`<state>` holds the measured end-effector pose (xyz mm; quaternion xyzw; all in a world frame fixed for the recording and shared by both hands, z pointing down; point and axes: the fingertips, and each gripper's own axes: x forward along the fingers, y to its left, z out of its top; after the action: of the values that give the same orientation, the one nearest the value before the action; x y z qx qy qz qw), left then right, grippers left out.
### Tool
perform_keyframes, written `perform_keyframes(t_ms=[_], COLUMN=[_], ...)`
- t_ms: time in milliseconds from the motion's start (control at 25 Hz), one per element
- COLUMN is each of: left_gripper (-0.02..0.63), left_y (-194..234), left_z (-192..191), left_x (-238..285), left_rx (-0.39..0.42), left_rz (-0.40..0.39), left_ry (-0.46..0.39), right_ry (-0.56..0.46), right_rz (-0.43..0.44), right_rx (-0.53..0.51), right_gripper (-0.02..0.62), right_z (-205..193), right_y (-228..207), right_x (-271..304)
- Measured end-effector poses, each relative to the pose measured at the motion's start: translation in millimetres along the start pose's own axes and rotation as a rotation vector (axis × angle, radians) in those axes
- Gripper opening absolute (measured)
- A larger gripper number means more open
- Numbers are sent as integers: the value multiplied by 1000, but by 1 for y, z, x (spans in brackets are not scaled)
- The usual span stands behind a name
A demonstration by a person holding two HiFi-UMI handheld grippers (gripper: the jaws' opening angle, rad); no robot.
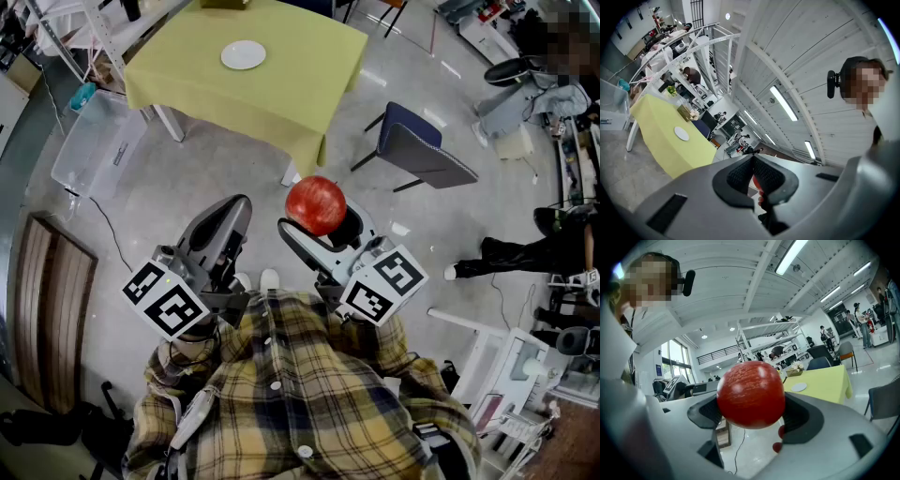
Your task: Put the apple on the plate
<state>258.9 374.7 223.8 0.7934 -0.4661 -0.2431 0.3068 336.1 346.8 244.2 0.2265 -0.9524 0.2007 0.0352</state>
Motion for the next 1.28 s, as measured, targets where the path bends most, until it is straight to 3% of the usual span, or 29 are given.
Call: perform_keyframes(t_ms=[560,1280], left_gripper=[8,8], left_y=[1,-8], left_z=[-5,-38], left_x=[8,-18], left_rx=[11,6], left_rz=[7,92], left_ry=[17,-43], right_ry=[-9,42], right_rz=[10,98], right_rx=[12,17], right_gripper=[357,359], right_z=[3,-24], right_y=[-6,4], right_x=[-1,-29])
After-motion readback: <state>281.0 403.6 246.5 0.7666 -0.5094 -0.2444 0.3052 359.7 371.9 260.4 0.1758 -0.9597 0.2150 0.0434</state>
